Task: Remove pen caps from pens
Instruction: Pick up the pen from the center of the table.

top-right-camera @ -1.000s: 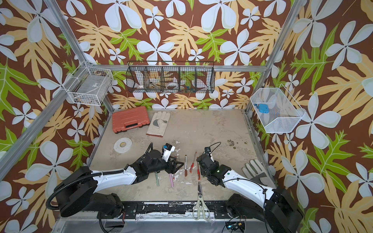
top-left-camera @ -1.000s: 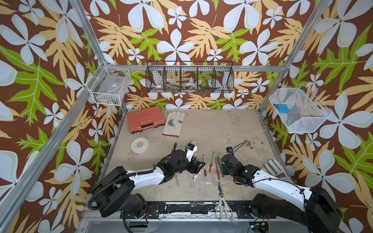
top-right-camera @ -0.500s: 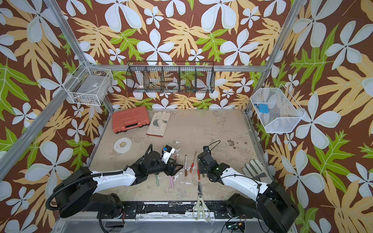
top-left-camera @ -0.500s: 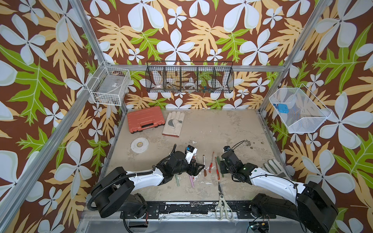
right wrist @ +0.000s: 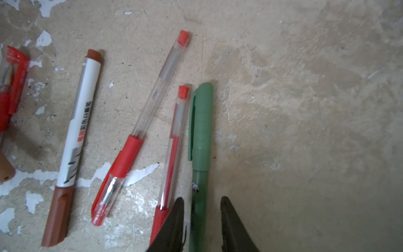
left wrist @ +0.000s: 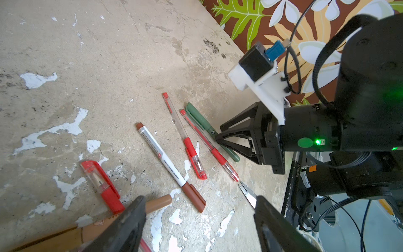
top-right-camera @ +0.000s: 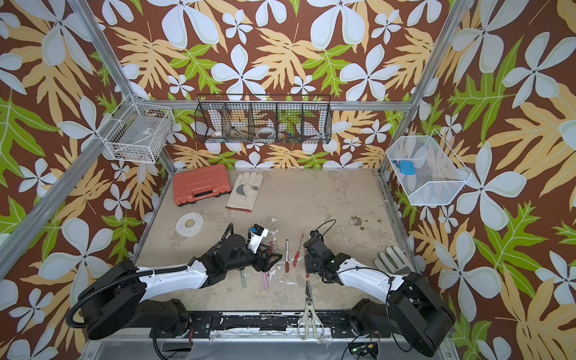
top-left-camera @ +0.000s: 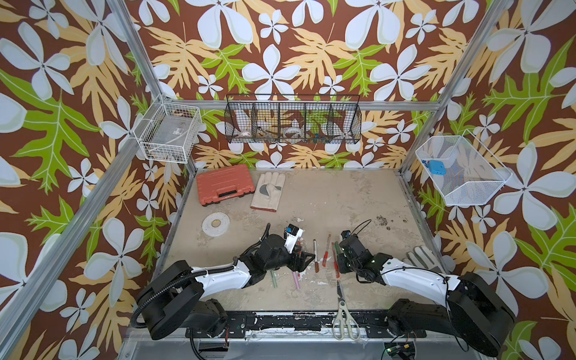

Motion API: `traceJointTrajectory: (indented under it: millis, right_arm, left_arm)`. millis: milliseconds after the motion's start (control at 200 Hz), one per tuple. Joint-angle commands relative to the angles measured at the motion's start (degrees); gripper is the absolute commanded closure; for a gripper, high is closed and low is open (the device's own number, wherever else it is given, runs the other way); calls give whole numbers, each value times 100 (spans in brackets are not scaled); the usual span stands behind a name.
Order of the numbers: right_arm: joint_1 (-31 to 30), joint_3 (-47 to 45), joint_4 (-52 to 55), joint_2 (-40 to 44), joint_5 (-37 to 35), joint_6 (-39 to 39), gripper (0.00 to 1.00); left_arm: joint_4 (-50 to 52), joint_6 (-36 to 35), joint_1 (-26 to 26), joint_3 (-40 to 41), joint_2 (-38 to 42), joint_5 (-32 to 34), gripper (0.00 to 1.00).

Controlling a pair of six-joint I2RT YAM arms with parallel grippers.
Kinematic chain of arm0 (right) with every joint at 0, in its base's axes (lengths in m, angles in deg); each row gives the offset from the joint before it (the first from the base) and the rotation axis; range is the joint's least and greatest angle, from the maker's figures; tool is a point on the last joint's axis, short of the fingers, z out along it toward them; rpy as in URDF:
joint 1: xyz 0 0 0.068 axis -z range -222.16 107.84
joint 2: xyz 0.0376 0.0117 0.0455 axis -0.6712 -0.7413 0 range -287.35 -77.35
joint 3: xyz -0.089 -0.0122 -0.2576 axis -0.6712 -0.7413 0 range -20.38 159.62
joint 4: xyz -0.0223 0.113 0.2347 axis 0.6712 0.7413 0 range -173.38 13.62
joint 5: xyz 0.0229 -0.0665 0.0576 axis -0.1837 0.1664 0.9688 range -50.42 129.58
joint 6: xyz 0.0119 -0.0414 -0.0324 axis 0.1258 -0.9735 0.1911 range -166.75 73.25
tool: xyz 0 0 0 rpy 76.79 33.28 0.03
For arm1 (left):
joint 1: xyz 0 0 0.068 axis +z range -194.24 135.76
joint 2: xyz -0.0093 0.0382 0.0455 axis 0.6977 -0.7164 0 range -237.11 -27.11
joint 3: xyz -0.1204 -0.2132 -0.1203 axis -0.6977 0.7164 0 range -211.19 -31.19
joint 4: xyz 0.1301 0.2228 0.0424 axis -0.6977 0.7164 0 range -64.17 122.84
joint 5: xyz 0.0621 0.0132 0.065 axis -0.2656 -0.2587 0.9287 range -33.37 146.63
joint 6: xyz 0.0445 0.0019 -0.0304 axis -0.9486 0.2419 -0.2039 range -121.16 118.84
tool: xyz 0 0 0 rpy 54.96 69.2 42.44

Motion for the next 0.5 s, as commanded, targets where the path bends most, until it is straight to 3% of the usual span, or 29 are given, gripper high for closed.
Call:
traceJointTrajectory:
  millis: [0, 110, 490]
  right_arm:
    - [-52, 3, -101, -100, 40, 65, 74]
    - [-158, 61, -51, -208, -59, 87, 83]
    - [-210, 215, 83, -55, -368, 95, 92]
  left_arm:
    - [-168, -37, -2, 17, 2, 16, 21]
    - [-184, -36, -6, 19, -18, -2, 20]
    - [-698, -37, -3, 208, -61, -133, 19]
